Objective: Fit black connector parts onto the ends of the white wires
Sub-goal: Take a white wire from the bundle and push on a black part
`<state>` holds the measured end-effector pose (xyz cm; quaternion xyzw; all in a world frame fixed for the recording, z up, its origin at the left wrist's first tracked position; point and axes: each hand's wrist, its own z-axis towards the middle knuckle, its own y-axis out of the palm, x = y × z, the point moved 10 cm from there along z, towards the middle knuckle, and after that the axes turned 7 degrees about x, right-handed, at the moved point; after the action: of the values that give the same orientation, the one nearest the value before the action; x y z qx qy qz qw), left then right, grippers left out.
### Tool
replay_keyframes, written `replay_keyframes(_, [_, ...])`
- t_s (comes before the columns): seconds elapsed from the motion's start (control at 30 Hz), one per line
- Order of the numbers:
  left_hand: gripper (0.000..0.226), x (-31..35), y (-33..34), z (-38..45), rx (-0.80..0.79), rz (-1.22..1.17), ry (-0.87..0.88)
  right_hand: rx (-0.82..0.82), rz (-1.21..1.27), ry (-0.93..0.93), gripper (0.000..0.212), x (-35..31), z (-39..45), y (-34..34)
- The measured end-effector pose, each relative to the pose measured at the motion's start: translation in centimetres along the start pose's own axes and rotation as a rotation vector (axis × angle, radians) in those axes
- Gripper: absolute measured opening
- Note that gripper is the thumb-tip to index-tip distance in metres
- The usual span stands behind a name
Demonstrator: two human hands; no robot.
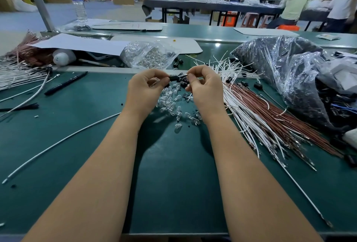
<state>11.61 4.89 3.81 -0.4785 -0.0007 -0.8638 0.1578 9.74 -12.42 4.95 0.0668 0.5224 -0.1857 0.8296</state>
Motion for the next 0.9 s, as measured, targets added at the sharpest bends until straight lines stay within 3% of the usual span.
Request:
replay_keyframes(0.43, [0.004, 0.13, 1.04, -0.45, -0.057, -0.034, -0.079, 0.016, -0.035, -0.068, 0.03, -0.53, -0.32, 0.23])
replay_keyframes(0.63, [0.007, 0.55, 1.05, -0.57, -0.07, -0.1, -0.115, -0.007, -0.051, -0.036, 0.017, -0.12, -0.33, 0.61])
replay_keyframes(0.9, [0.008, 0.37, 0.77, -0.53, -0.022, -0.085, -0.121, 0.015, -0.043, -0.005, 0.015, 0.43, -0.12, 0.37])
